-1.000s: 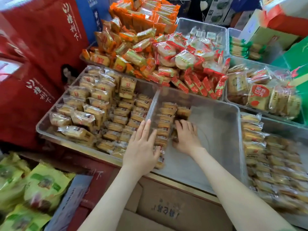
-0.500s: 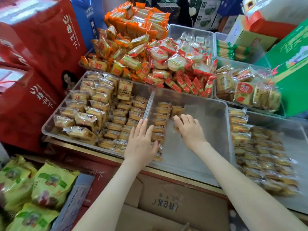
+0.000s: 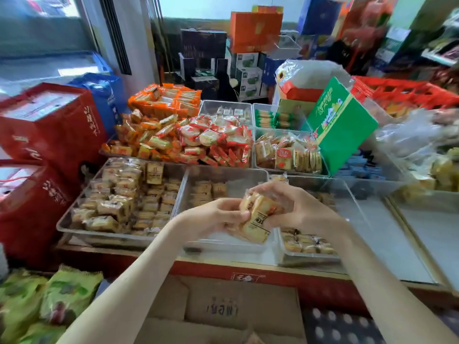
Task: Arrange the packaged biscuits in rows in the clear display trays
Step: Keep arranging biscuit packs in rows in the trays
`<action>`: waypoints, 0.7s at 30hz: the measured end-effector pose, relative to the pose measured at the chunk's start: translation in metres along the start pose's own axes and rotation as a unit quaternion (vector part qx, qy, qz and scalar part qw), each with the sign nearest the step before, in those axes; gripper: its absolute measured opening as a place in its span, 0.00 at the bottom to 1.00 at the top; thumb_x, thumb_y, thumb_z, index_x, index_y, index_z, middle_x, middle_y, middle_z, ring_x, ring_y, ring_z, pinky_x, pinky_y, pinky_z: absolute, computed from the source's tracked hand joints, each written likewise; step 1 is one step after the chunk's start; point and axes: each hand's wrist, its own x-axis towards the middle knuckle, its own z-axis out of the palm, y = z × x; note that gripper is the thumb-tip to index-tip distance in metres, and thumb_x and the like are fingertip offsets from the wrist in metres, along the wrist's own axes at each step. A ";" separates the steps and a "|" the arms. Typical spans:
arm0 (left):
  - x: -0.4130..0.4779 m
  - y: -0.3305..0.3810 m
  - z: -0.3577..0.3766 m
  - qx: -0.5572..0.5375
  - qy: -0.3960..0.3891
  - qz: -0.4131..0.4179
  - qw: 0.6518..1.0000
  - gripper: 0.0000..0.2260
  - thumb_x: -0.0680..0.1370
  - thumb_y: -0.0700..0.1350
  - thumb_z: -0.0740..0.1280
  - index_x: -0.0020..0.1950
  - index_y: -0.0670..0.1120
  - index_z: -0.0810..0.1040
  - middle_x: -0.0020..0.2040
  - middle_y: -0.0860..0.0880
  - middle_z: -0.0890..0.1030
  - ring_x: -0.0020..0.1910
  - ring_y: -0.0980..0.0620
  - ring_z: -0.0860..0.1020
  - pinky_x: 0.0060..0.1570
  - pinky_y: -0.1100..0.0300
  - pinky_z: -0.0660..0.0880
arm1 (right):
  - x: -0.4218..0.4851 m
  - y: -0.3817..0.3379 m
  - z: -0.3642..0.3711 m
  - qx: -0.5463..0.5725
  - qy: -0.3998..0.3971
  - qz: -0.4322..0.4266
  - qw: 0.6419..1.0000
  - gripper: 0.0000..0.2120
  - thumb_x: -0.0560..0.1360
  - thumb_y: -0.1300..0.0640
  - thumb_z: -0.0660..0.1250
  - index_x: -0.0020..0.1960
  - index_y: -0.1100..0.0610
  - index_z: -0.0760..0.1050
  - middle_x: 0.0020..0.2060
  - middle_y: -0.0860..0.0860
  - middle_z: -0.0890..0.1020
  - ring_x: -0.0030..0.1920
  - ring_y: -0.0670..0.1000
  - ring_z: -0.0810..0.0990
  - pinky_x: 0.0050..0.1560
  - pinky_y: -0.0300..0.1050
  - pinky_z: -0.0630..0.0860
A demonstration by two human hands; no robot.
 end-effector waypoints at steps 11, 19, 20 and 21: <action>0.010 -0.034 0.086 -0.164 0.223 -0.024 0.961 0.16 0.75 0.44 0.71 0.60 0.39 0.78 0.50 0.44 0.85 0.46 0.51 0.84 0.39 0.65 0.78 | -0.044 0.051 0.030 0.225 0.244 0.098 0.938 0.13 0.75 0.58 0.69 0.58 0.48 0.73 0.57 0.54 0.80 0.54 0.52 0.81 0.54 0.49 0.81; -0.001 -0.041 0.094 -0.097 0.270 0.022 0.958 0.20 0.66 0.54 0.74 0.56 0.50 0.79 0.51 0.48 0.86 0.51 0.51 0.84 0.53 0.56 0.80 | -0.047 0.052 0.043 0.261 0.225 0.090 0.934 0.14 0.76 0.64 0.69 0.59 0.53 0.73 0.54 0.59 0.79 0.55 0.58 0.80 0.52 0.56 0.81; -0.002 -0.042 0.094 -0.070 0.280 0.019 0.957 0.23 0.65 0.54 0.75 0.57 0.50 0.78 0.52 0.48 0.85 0.51 0.51 0.84 0.52 0.56 0.81 | -0.047 0.053 0.046 0.262 0.219 0.090 0.936 0.14 0.75 0.63 0.70 0.59 0.54 0.73 0.53 0.58 0.80 0.55 0.58 0.81 0.53 0.57 0.81; -0.002 -0.044 0.093 -0.053 0.295 0.015 0.954 0.26 0.64 0.54 0.77 0.60 0.49 0.76 0.53 0.47 0.84 0.51 0.52 0.84 0.48 0.58 0.81 | -0.046 0.054 0.048 0.259 0.214 0.090 0.937 0.14 0.75 0.62 0.70 0.59 0.55 0.72 0.53 0.58 0.81 0.55 0.57 0.81 0.54 0.57 0.80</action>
